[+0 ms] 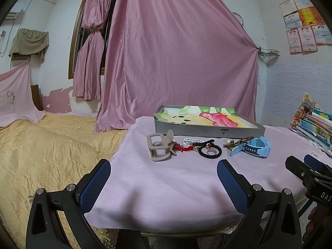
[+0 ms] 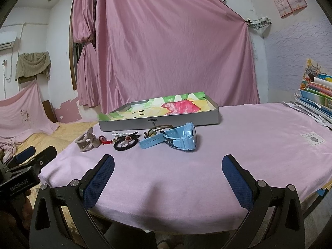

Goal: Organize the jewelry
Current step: 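Reach the right gripper to the blue smartwatch and close on its body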

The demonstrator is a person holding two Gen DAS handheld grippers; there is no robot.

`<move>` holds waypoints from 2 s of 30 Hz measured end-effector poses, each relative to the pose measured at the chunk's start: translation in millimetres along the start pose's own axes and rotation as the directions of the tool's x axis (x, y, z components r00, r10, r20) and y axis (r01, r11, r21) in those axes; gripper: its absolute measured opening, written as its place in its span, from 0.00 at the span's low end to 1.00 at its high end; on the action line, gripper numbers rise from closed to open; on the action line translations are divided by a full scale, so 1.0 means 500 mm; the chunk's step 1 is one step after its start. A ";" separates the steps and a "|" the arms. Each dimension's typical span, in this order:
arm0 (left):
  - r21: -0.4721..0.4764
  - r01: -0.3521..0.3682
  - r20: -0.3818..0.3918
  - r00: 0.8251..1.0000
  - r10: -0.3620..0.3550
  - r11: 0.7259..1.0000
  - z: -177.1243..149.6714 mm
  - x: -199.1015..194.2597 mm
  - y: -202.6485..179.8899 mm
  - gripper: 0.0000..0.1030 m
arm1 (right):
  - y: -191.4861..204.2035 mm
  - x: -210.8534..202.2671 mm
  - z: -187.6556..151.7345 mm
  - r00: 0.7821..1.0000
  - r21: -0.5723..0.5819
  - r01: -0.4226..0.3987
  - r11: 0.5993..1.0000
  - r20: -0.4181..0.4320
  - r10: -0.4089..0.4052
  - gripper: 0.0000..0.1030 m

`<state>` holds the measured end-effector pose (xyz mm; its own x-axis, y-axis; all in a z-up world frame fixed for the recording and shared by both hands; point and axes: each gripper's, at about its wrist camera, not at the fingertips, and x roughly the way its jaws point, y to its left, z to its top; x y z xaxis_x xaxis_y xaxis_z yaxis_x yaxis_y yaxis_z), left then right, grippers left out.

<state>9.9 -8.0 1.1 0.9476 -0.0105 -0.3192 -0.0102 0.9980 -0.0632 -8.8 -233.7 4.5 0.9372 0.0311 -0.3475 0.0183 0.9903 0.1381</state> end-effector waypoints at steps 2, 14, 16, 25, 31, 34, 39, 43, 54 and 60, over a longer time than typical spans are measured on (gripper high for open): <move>-0.005 -0.009 0.001 1.000 0.009 1.000 0.001 0.007 0.005 1.00 | -0.001 0.005 0.003 1.000 0.002 -0.002 1.000 -0.001 0.002 0.99; -0.039 -0.007 -0.072 0.997 0.004 0.999 0.057 0.087 0.038 1.00 | -0.003 0.073 0.075 1.000 0.002 -0.001 1.000 -0.027 0.001 0.99; -0.043 -0.010 -0.089 0.996 0.006 0.999 0.064 0.106 0.039 1.00 | -0.001 0.092 0.092 0.999 -0.001 0.003 1.000 -0.042 -0.003 0.99; -0.068 -0.014 -0.249 0.969 -0.003 0.998 0.082 0.210 0.043 1.00 | -0.002 0.211 0.116 0.971 0.005 0.023 1.000 -0.239 -0.021 0.99; -0.085 -0.008 -0.330 0.944 -0.021 0.996 0.083 0.255 0.038 1.00 | -0.014 0.260 0.103 0.941 0.034 0.024 0.999 -0.339 -0.011 0.99; -0.090 -0.005 -0.349 0.937 -0.026 0.996 0.082 0.268 0.037 1.00 | -0.014 0.273 0.097 0.930 0.023 0.026 0.999 -0.366 -0.016 0.99; -0.099 0.001 -0.389 0.920 -0.039 0.995 0.077 0.287 0.037 0.90 | -0.014 0.290 0.090 0.916 0.040 0.006 0.999 -0.401 0.010 0.77; -0.102 0.001 -0.418 0.907 -0.044 0.995 0.072 0.301 0.034 0.78 | -0.013 0.297 0.088 0.905 0.039 -0.003 0.999 -0.425 0.019 0.73; -0.109 -0.006 -0.437 0.898 -0.042 0.994 0.061 0.307 0.027 0.44 | -0.014 0.296 0.090 0.907 0.013 0.033 0.999 -0.420 -0.025 0.45; -0.124 0.000 -0.423 0.905 -0.053 0.992 0.056 0.290 0.027 0.44 | -0.031 0.285 0.088 0.915 0.029 0.045 0.999 -0.401 -0.030 0.27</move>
<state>156.3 5.5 -19.4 0.7229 -0.0895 -0.6852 -0.0494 0.9823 -0.1804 140.0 -250.7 -6.3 0.7176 0.0531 -0.6944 0.0708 0.9864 0.1485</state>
